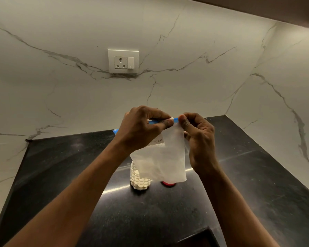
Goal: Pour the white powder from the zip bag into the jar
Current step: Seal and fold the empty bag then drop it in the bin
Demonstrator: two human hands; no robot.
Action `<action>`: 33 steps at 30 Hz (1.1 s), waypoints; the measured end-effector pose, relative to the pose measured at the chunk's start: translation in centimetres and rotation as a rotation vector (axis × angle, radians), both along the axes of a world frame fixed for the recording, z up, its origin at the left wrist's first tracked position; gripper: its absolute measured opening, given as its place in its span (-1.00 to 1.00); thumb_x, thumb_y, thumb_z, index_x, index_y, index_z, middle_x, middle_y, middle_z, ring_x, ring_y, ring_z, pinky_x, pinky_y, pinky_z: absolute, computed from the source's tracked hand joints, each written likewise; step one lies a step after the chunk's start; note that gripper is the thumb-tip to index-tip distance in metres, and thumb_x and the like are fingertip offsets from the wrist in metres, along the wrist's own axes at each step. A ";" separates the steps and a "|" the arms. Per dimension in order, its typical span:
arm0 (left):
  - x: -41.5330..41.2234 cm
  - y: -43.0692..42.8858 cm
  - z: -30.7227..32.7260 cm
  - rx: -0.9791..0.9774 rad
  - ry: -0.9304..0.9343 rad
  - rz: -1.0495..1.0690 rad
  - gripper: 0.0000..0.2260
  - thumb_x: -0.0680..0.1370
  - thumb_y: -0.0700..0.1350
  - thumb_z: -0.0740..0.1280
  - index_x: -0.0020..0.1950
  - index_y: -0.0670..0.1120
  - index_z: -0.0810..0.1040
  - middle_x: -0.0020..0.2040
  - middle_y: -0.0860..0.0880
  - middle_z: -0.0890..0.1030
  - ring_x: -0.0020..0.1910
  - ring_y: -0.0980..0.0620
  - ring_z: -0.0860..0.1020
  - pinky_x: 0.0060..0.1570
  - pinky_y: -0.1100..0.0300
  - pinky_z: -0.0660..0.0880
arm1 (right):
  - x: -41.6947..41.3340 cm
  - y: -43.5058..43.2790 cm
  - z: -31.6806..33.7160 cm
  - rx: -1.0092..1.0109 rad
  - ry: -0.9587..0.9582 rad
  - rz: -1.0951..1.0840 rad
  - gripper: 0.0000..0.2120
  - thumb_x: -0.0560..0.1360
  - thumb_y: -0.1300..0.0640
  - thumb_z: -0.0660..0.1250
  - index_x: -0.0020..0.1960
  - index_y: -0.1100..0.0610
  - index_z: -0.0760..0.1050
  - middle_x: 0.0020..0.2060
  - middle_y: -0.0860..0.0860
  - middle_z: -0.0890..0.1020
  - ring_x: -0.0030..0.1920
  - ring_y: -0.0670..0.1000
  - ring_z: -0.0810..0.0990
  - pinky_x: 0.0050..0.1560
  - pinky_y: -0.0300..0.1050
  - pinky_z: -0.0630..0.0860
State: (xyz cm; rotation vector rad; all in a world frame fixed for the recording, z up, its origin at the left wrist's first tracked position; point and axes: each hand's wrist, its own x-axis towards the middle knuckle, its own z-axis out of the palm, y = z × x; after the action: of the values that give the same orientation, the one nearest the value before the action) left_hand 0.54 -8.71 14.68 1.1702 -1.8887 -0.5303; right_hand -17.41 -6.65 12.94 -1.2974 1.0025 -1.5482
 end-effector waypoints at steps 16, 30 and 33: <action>4.6 1.5 -1.0 0.200 0.079 0.174 -0.82 0.54 0.08 0.50 0.06 0.06 0.79 -0.07 0.14 0.77 -0.02 0.22 0.68 -0.07 0.39 0.55 | -2.5 -0.7 -0.1 0.095 -0.171 -0.099 -0.84 0.65 0.19 0.31 -0.09 0.13 0.59 -0.28 -0.07 0.63 -0.25 -0.11 0.64 -0.23 -0.19 0.61; 4.1 3.5 -4.3 0.598 0.547 -0.125 -0.64 0.53 -0.15 0.50 0.31 0.00 0.56 0.14 -0.02 0.74 0.10 0.04 0.73 -0.04 0.17 0.68 | -1.9 -1.5 -0.5 0.237 -0.347 0.045 -0.83 0.61 0.05 0.36 0.07 0.15 0.60 -0.08 0.08 0.67 -0.01 0.07 0.64 0.04 0.06 0.62; 3.2 3.9 -6.0 0.603 0.586 -0.063 -0.73 0.56 -0.09 0.48 0.25 -0.08 0.65 0.09 -0.06 0.76 0.07 -0.05 0.74 0.01 0.02 0.70 | -1.5 -1.2 -1.4 0.220 -0.284 0.175 -0.58 0.59 -0.09 0.34 0.33 0.14 0.49 0.16 0.12 0.67 0.19 0.17 0.64 0.18 0.23 0.60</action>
State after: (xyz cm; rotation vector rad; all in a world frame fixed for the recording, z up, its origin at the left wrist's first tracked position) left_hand 3.72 -4.78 8.65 1.1471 -1.2868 -1.3789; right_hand -18.93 -7.83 11.55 -0.9549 0.8287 -1.3984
